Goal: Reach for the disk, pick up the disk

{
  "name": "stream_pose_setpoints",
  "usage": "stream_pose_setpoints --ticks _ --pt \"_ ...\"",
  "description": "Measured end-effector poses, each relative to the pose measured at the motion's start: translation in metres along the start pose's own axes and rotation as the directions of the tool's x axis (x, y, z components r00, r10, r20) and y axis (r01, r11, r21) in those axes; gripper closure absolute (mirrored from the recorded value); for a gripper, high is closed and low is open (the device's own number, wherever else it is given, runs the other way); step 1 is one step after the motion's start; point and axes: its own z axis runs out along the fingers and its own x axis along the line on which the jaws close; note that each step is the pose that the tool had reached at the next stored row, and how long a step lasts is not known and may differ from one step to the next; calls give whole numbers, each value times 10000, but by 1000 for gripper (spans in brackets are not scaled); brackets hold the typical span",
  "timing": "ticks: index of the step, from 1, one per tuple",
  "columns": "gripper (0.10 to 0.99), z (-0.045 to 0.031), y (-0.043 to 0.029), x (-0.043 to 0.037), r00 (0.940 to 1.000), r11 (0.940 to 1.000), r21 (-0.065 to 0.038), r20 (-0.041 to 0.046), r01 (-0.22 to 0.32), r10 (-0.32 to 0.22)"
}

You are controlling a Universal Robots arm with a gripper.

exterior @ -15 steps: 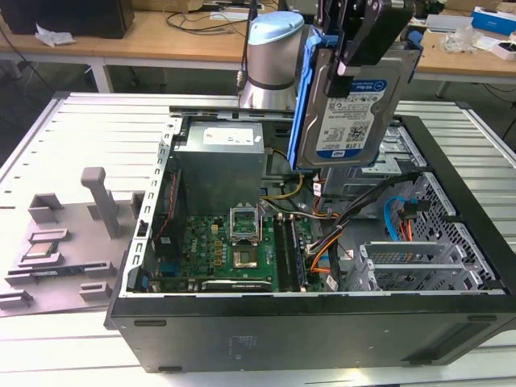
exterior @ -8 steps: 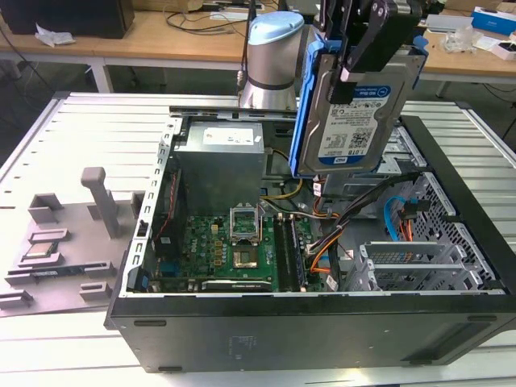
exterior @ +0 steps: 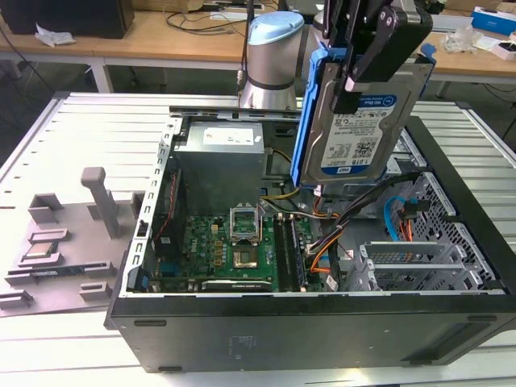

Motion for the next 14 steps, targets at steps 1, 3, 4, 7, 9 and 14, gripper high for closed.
stream_pose_setpoints --ticks 1,3,4,7,9,14 --pt "718 0 2 21 10000 10000 0 0 0 0" --pt "718 0 7 77 10000 10000 0 0 0 0" --pt "718 1 9 93 10000 10000 0 0 -1 1" --pt "718 1 16 161 10000 10000 0 0 0 0" --pt "718 1 21 216 10000 10000 0 0 0 0" --pt "718 2 33 340 10000 10000 -1 -1 0 0"
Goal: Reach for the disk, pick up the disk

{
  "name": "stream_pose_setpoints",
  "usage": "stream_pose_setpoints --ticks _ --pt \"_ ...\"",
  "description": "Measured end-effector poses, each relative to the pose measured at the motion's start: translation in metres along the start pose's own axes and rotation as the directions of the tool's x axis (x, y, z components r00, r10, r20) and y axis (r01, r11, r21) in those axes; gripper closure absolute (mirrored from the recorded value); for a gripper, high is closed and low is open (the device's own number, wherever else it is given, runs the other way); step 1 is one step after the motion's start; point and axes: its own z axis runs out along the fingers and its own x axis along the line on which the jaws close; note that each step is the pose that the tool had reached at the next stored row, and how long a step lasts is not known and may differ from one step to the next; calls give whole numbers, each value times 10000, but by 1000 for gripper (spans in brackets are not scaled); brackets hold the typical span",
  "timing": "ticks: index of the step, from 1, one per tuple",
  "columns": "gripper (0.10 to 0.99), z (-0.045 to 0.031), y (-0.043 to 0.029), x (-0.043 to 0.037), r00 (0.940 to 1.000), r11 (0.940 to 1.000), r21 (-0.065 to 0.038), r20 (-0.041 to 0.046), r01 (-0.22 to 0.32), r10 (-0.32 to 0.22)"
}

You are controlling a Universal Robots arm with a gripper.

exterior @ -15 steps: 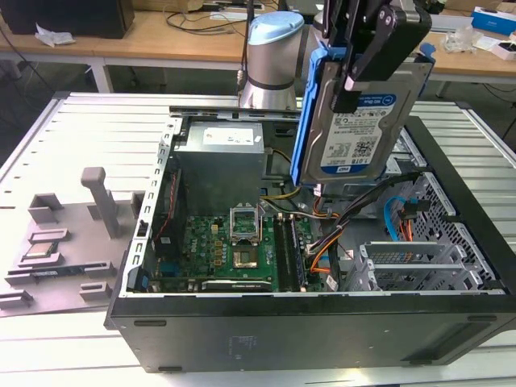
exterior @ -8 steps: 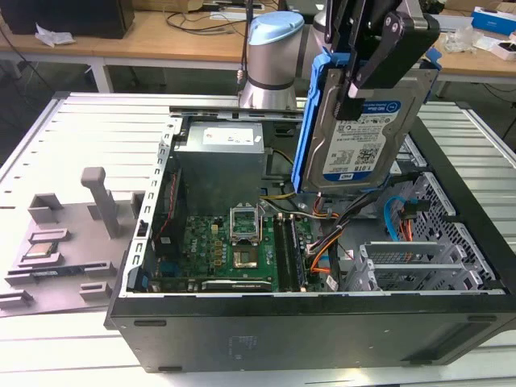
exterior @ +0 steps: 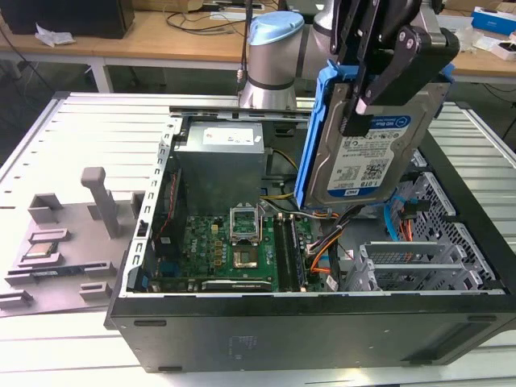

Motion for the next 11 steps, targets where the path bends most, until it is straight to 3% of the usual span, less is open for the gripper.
stream_pose_setpoints --ticks 11 --pt "718 2 24 246 10000 10000 1 1 -1 1"
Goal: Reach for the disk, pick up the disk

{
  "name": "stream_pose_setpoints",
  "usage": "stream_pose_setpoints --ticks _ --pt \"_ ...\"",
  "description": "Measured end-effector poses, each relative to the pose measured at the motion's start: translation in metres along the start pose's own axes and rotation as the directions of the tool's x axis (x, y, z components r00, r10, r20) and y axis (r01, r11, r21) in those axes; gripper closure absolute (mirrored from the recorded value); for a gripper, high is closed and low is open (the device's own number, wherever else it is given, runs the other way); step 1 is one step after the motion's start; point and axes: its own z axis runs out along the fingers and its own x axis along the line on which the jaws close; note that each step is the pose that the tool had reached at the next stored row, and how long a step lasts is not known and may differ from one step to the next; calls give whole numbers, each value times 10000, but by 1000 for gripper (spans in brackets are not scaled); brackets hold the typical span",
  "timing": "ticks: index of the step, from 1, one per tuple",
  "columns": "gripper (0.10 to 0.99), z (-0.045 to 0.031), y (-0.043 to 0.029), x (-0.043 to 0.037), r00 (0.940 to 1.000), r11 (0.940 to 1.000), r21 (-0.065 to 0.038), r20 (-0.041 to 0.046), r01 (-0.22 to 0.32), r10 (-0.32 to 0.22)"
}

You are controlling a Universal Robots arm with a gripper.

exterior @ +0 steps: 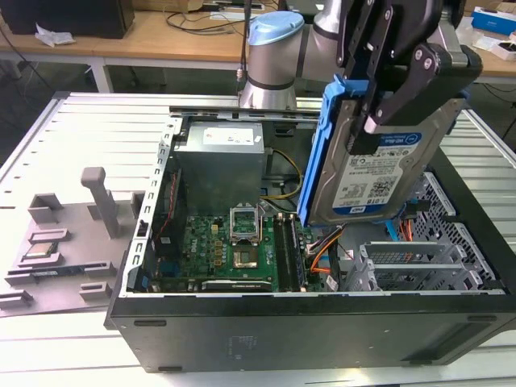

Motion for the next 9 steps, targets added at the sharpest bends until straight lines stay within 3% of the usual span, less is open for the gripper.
stream_pose_setpoints --ticks 9 --pt "718 3 17 174 10000 10000 0 2 0 0"
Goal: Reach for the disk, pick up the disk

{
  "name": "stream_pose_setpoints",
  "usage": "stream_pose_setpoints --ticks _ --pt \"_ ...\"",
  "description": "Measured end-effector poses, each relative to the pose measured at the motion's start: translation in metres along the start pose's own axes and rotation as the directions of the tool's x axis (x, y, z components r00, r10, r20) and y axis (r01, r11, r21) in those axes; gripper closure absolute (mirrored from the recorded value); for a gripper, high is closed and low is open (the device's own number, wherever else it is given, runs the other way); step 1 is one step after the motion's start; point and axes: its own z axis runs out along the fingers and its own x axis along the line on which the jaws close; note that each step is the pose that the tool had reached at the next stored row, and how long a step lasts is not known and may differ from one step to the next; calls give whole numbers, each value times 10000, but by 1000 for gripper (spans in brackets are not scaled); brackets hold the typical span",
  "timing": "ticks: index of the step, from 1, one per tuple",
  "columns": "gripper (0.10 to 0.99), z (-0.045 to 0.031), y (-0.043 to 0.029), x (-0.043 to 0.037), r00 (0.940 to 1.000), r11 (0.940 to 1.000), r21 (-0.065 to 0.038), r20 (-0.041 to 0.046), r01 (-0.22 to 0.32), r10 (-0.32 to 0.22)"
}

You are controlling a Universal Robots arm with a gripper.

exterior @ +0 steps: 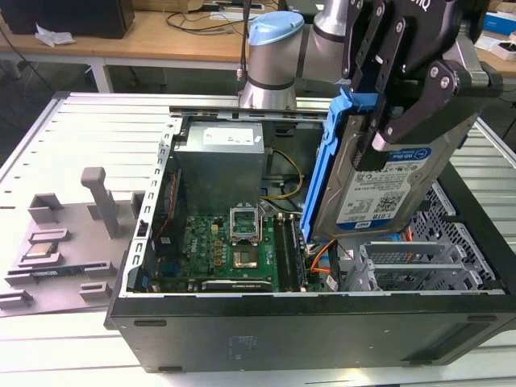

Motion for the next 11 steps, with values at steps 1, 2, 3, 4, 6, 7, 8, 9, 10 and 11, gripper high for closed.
stream_pose_setpoints --ticks 1,2,3,4,6,7,8,9,10,11 --pt "718 0 1 15 10000 10000 0 -1 0 0" --pt "718 0 3 31 10000 10000 0 0 0 0" --pt "718 0 5 54 10000 10000 -1 -1 0 0" --pt "718 0 8 81 10000 10000 -1 -2 0 0" --pt "718 1 11 115 10000 10000 0 -1 0 0" --pt "718 1 14 143 10000 10000 0 -1 0 0" --pt "718 1 16 165 10000 10000 -1 -1 1 -1" --pt "718 1 17 181 10000 10000 -1 -2 1 -1" --pt "718 1 19 199 10000 10000 -1 -1 0 0" --pt "718 2 20 214 10000 10000 0 -1 1 -1"
